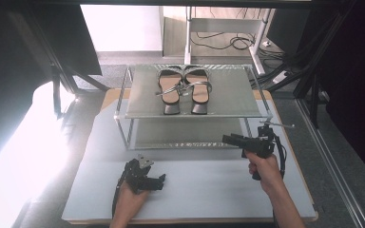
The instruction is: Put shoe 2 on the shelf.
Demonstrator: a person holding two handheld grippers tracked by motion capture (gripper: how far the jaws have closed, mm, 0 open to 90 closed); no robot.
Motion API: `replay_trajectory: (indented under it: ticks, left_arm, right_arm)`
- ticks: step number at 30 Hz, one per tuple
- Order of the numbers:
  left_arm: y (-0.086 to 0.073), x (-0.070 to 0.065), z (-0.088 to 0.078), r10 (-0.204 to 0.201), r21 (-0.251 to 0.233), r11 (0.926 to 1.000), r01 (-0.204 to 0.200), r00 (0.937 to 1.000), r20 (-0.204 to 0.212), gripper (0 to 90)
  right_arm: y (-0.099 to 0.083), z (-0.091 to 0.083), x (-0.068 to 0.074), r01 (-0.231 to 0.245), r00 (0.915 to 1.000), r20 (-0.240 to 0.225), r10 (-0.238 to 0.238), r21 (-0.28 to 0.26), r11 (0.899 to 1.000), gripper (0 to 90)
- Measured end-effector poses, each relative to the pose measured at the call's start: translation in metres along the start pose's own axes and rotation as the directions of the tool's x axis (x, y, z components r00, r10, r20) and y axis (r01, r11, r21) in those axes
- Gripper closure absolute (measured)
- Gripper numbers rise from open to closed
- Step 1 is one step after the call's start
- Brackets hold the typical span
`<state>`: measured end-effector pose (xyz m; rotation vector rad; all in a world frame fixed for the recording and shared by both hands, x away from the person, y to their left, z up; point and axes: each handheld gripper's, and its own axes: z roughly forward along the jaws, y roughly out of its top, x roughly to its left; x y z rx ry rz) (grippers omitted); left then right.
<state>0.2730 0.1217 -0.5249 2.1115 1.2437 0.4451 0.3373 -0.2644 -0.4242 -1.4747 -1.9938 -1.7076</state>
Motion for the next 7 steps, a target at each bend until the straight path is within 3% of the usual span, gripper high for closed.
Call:
replay_trajectory:
  ticks: [5,7]
  left_arm:
    - [0.000,0.000,0.000,0.000,0.002,1.0000,0.000,1.0000,0.001,3.7]
    - [0.000,0.000,0.000,-0.003,0.001,1.0000,0.003,1.0000,0.001,3.7]
  right_arm:
    - [-0.031,0.004,-0.025,0.013,0.9988,0.048,-0.014,0.013,1.000,26.9]
    - [-0.044,0.005,-0.036,0.012,0.9969,0.077,-0.015,0.041,0.999,26.3]
